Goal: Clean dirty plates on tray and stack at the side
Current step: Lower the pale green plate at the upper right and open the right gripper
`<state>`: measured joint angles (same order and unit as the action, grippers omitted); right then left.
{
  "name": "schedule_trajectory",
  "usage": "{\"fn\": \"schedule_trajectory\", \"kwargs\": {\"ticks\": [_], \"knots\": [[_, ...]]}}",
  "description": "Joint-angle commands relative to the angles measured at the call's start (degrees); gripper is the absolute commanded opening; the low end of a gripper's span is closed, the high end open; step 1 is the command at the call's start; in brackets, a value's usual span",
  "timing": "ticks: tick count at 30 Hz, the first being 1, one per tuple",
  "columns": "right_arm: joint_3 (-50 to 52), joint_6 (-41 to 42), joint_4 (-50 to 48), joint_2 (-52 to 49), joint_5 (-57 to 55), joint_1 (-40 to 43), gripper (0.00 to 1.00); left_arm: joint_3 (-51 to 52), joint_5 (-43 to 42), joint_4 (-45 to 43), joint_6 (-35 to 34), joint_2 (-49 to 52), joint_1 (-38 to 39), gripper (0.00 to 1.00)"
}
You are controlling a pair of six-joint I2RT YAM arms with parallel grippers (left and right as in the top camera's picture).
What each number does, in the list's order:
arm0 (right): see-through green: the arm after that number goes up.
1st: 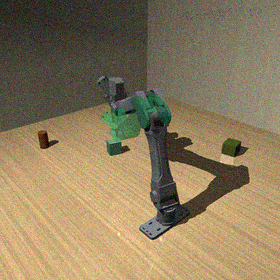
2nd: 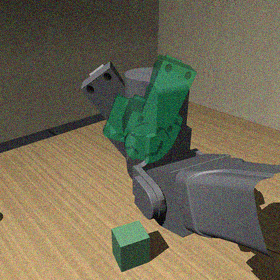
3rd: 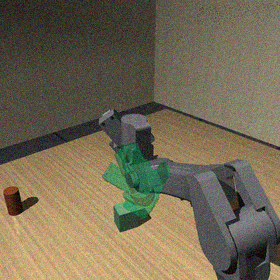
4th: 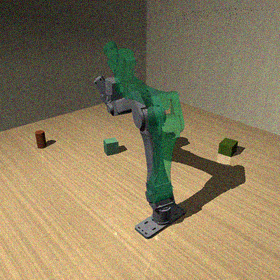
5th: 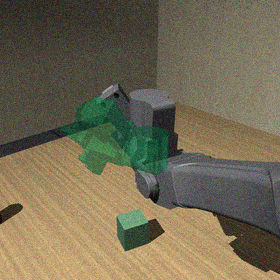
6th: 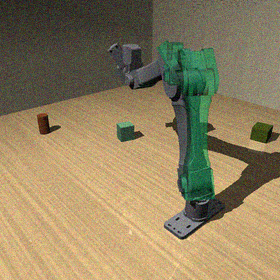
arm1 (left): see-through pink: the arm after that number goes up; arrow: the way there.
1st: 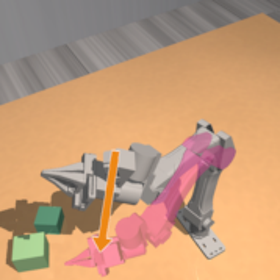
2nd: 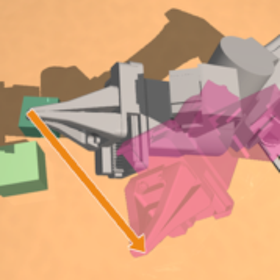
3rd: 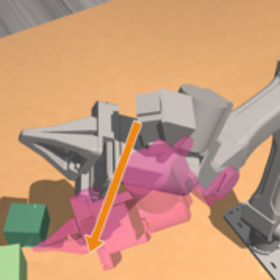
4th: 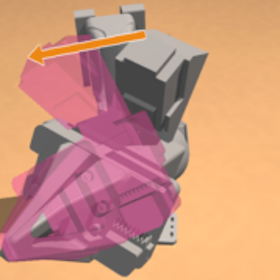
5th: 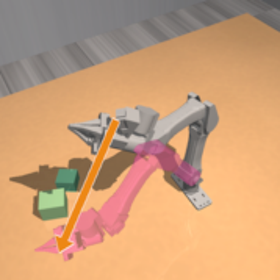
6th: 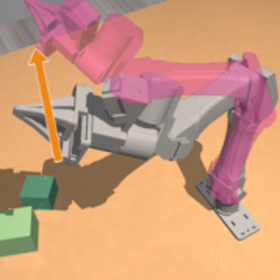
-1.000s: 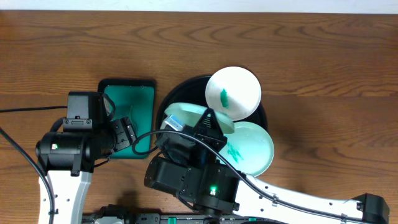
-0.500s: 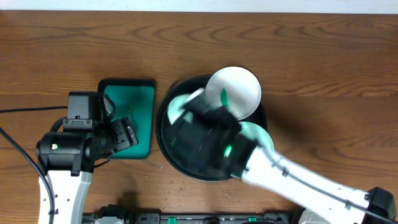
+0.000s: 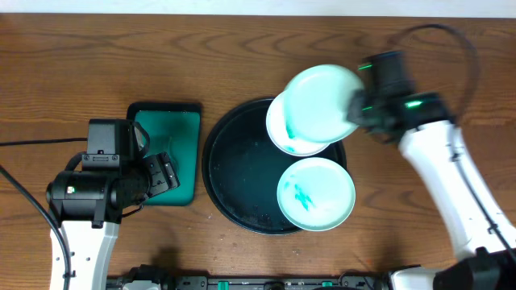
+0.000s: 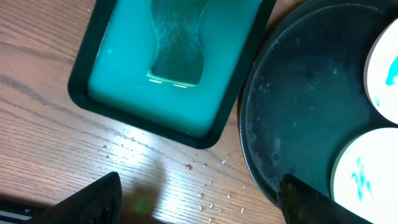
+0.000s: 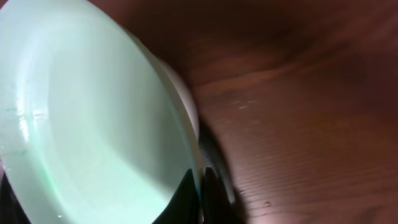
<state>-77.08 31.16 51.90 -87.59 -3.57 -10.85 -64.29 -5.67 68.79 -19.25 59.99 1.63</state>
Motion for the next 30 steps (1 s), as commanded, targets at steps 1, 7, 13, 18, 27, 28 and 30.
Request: {"fn": "schedule_trajectory", "kwargs": {"ticks": [1,7,13,18,27,28,30], "knots": [[-0.2,1.0,0.1,1.0,11.8,11.8,0.02,-0.1,0.3,0.2,0.7,-0.2,0.1,0.81],[0.1,0.9,1.5,-1.5,13.7,29.8,0.01,-0.1,0.2,0.2,0.7,-0.2,0.1,0.81],[0.1,-1.6,1.4,-8.9,13.3,39.3,0.02,-0.1,0.2,0.2,0.7,-0.2,0.1,0.81],[0.1,-1.6,-0.5,-15.8,13.1,43.8,0.01,-0.1,0.2,0.2,0.7,-0.2,0.1,0.81],[0.1,-6.6,-3.2,-22.2,13.5,47.2,0.13,-0.1,0.3,0.2,0.7,-0.2,0.1,0.81],[0.1,-6.6,-3.4,-22.2,13.5,47.2,0.25,-0.1,0.2,0.2,0.7,-0.2,0.1,0.81],[-0.1,-7.1,-3.5,-22.0,14.8,47.1,0.35,-0.1,0.3,0.2,0.7,-0.2,0.1,0.81]]}}
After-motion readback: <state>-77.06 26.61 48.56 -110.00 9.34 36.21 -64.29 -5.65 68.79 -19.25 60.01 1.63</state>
